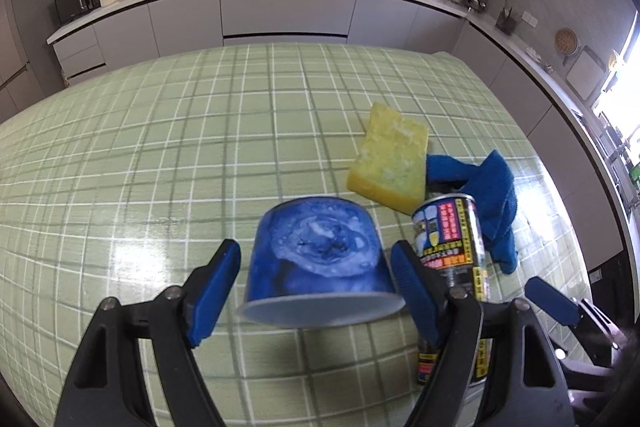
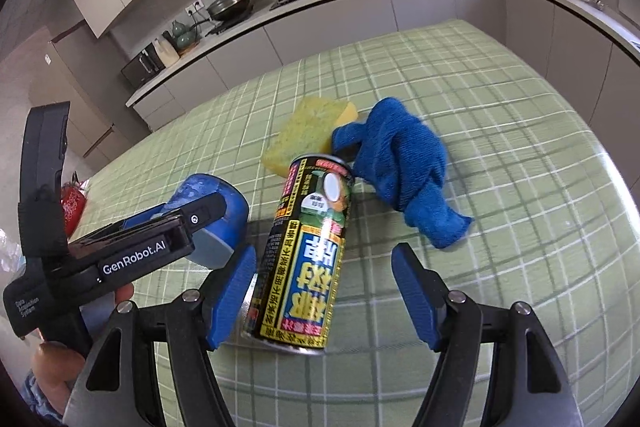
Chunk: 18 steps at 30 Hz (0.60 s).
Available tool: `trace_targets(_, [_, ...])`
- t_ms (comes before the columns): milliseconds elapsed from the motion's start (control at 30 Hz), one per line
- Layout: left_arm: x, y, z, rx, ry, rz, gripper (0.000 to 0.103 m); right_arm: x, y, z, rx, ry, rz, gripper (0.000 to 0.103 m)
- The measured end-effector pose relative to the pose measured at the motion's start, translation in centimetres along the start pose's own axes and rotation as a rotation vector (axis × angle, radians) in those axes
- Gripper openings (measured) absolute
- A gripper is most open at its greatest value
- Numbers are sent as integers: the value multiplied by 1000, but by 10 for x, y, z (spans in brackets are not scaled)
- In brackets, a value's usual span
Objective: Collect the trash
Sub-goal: 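Grasp the blue cup with left tool while right tool grasps the spray can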
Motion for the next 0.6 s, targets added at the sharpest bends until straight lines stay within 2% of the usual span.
trace_targets(233, [-12,0,1,3,38,-23,76,-4,5,27,-60,-7,-2,72])
trace_targets(500, [-27,2,-11,32,31,-46,74,-13,5,52,-93,-17,-31,72])
trace_targets(600, [-28,4,-13,35,24,-46,74,-17,8,58,-111,-25,-48,59])
Point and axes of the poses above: each gripper's, at about its wrist camera, not at the fingertips, and z roughly the way its jaws point, x to its right, y to its underside, the point moved 8 cm from there along z, roughly the way its jaws point, and after that the axes turned 9 degrees about -z, right-handed, at the moved point
